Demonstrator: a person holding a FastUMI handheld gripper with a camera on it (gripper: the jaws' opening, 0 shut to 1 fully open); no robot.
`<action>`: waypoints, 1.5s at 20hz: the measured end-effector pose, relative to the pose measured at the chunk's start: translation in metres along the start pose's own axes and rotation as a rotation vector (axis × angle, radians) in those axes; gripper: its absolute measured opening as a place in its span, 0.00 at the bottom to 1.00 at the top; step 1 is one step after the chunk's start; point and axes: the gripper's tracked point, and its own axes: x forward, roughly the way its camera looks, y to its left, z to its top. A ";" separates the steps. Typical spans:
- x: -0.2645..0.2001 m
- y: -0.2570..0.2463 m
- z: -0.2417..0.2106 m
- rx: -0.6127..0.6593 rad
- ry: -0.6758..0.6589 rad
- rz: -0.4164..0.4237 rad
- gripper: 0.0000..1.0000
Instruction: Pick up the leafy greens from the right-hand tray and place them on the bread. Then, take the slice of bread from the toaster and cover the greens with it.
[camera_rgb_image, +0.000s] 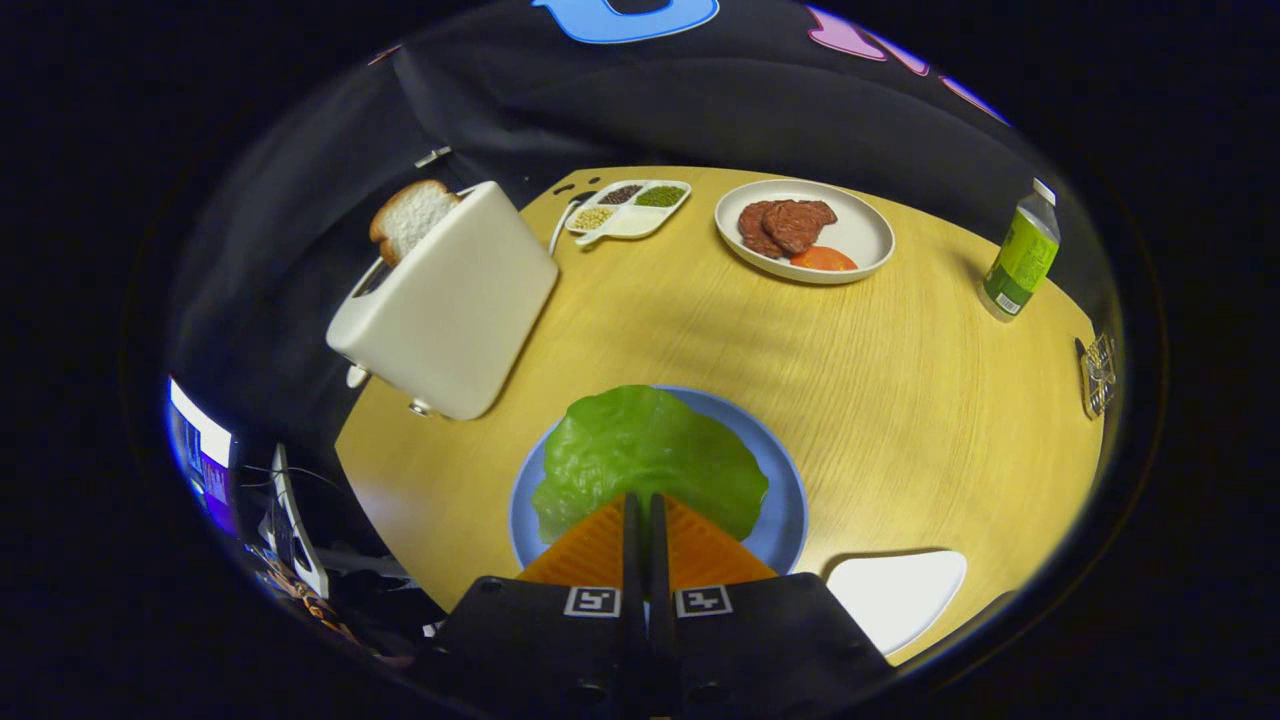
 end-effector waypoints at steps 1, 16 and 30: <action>0.003 -0.003 -0.001 -0.002 0.007 -0.014 0.05; -0.019 0.010 0.033 0.059 -0.131 -0.039 0.99; -0.119 0.111 0.177 -0.224 -0.597 -0.052 0.99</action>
